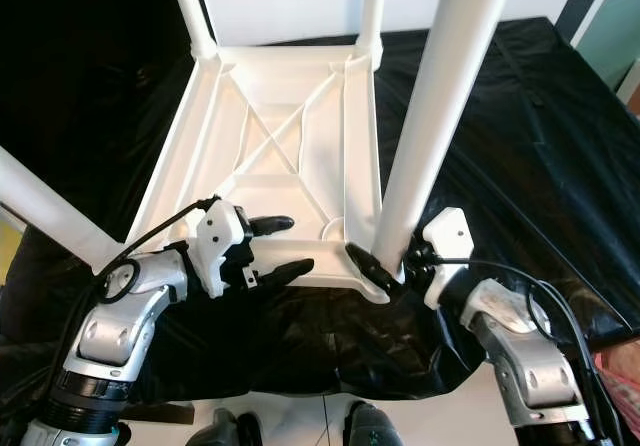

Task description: Building children table

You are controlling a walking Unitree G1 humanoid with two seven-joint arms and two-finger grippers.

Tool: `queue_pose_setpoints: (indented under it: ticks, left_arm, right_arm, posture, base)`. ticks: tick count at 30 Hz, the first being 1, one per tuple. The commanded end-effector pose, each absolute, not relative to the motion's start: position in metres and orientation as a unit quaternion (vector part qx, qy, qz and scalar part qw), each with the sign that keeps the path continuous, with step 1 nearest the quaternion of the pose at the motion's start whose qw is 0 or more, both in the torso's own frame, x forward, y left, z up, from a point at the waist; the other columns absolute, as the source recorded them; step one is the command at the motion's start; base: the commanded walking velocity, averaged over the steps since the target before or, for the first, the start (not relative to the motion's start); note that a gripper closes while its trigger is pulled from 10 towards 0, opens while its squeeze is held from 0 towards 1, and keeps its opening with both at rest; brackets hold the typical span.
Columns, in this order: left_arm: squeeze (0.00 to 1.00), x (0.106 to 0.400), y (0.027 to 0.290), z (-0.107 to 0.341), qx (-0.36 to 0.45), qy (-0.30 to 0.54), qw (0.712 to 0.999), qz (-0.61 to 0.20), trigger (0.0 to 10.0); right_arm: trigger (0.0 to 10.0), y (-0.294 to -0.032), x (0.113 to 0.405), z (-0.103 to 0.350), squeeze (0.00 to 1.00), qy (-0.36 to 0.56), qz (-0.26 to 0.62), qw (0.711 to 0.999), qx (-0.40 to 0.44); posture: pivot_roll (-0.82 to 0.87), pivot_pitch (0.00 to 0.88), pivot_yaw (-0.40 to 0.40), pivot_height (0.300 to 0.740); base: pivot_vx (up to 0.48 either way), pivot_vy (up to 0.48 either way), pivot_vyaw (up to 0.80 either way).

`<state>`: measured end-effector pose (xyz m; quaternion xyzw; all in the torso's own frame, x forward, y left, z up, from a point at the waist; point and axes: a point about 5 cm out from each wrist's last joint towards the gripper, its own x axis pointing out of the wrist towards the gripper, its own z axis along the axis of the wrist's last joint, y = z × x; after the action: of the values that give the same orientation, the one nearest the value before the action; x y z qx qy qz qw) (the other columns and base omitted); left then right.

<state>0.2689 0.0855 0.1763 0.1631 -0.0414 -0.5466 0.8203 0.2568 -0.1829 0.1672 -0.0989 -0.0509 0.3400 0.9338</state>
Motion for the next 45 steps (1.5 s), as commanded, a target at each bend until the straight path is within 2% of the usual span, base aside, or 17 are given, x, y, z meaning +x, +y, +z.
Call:
queue_pose_setpoints:
  ticks: [1,14,16,21,25,34,35,39,40,45]
  left_arm:
    - [0.00,0.275,0.087,0.174,0.165,-0.047,0.858,-0.484,10.0]
    - [0.00,0.269,0.085,0.171,0.167,-0.044,0.858,-0.484,10.0]
    - [0.00,0.271,0.082,0.171,0.169,-0.048,0.856,-0.487,10.0]
    - [0.00,0.272,0.078,0.173,0.171,-0.051,0.852,-0.492,10.0]
    - [0.00,0.272,0.077,0.173,0.169,-0.050,0.853,-0.492,10.0]
    - [0.00,0.267,0.070,0.168,0.156,-0.037,0.858,-0.488,10.0]
    - [0.00,0.266,0.068,0.168,0.153,-0.036,0.858,-0.489,10.0]
    - [0.00,0.264,0.066,0.167,0.151,-0.035,0.858,-0.489,10.0]
    - [0.00,0.264,0.063,0.167,0.151,-0.036,0.859,-0.488,10.0]
    - [0.00,0.262,0.059,0.166,0.145,-0.038,0.866,-0.478,10.0]
  right_arm:
    - [10.0,-0.187,0.263,0.157,0.00,-0.028,0.316,0.942,-0.110]
    - [10.0,-0.223,0.263,0.148,0.00,-0.010,0.262,0.954,-0.143]
    - [10.0,-0.239,0.266,0.150,0.00,-0.017,0.218,0.964,-0.154]
    - [10.0,-0.250,0.270,0.152,0.00,-0.031,0.175,0.973,-0.150]
    - [10.0,-0.253,0.272,0.152,0.00,-0.038,0.160,0.976,-0.140]
    - [10.0,-0.224,0.277,0.147,0.00,-0.049,0.209,0.968,-0.131]
    - [4.7,-0.220,0.277,0.147,0.00,-0.051,0.214,0.967,-0.128]
    - [4.7,-0.215,0.279,0.146,0.00,-0.055,0.221,0.965,-0.126]
    - [0.0,-0.211,0.282,0.148,0.00,-0.063,0.225,0.964,-0.124]
    - [0.0,-0.205,0.286,0.152,0.00,-0.078,0.222,0.964,-0.123]
  posture:
    - [-0.11,0.159,0.039,0.740]
    - [-0.12,0.150,0.035,0.740]
    - [-0.13,0.149,0.043,0.740]
    - [-0.14,0.142,0.048,0.740]
    - [-0.14,0.141,0.049,0.740]
    - [-0.14,0.147,0.048,0.740]
    - [-0.14,0.147,0.048,0.740]
    - [-0.14,0.150,0.045,0.740]
    - [-0.13,0.155,0.039,0.740]
    - [-0.12,0.157,0.028,0.740]
  base:
    - [0.000,0.000,0.00]
    - [0.000,0.000,0.00]
    - [0.000,0.000,0.00]
    - [0.000,0.000,0.00]
    - [0.000,0.000,0.00]
    - [0.000,0.000,0.00]
    - [0.000,0.000,0.00]
    - [0.000,0.000,0.00]
    - [0.000,0.000,0.00]
    - [0.000,0.000,0.00]
